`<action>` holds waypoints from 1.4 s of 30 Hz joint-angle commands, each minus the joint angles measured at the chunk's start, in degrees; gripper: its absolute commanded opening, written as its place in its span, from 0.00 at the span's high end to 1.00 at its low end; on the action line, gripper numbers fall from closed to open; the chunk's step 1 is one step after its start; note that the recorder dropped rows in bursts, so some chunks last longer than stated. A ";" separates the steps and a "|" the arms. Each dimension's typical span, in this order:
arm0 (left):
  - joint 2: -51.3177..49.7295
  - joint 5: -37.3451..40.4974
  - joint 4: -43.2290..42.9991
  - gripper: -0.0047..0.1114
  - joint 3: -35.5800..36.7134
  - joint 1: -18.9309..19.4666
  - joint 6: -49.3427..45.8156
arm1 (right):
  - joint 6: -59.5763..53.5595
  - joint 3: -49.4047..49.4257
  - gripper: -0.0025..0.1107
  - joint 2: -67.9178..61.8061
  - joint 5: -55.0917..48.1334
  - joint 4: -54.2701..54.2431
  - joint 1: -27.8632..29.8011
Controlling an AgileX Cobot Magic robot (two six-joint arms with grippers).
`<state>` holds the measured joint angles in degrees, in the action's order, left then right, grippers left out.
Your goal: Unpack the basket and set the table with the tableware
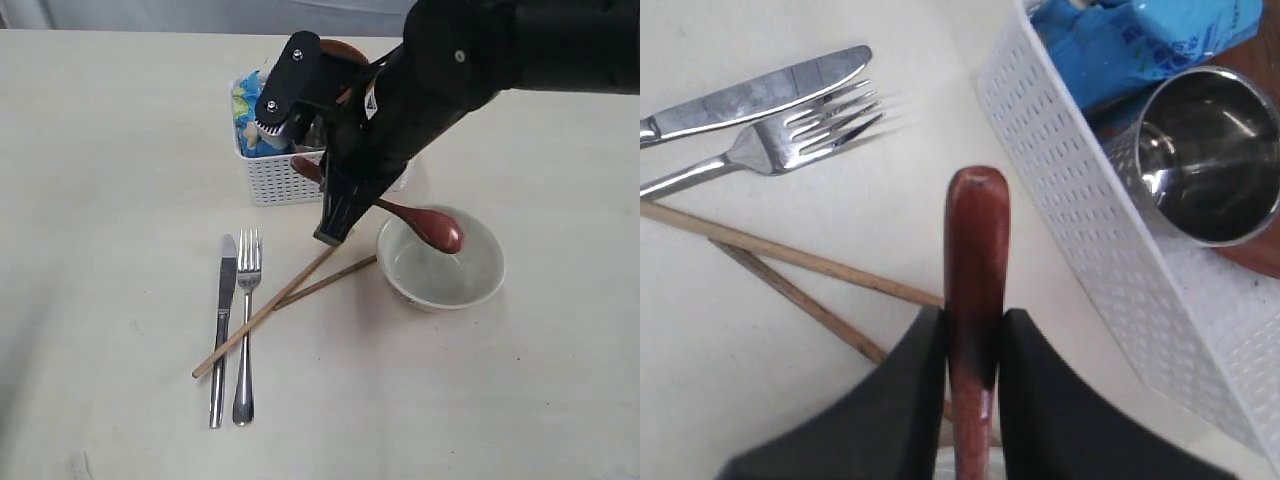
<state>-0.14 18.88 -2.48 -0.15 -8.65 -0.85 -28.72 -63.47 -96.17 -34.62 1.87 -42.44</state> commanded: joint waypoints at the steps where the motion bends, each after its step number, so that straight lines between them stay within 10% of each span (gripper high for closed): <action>1: 0.14 -0.56 -0.07 0.96 0.15 0.12 0.23 | -0.08 2.86 0.98 0.40 1.87 -0.33 0.30; 20: 0.14 -0.56 -0.07 0.96 0.15 0.12 0.23 | 0.40 5.74 0.98 -4.49 4.84 0.80 0.30; 28: 0.14 -0.56 -0.07 0.96 0.15 0.12 0.23 | 0.69 5.63 0.63 -4.49 4.95 0.94 0.30; 42: 0.14 -0.56 -0.07 0.96 0.15 0.12 0.23 | 0.72 5.54 0.63 4.46 4.44 1.01 0.30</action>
<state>-0.14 18.88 -2.48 -0.15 -8.65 -0.85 -28.30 -57.87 -94.86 -30.15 2.40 -42.44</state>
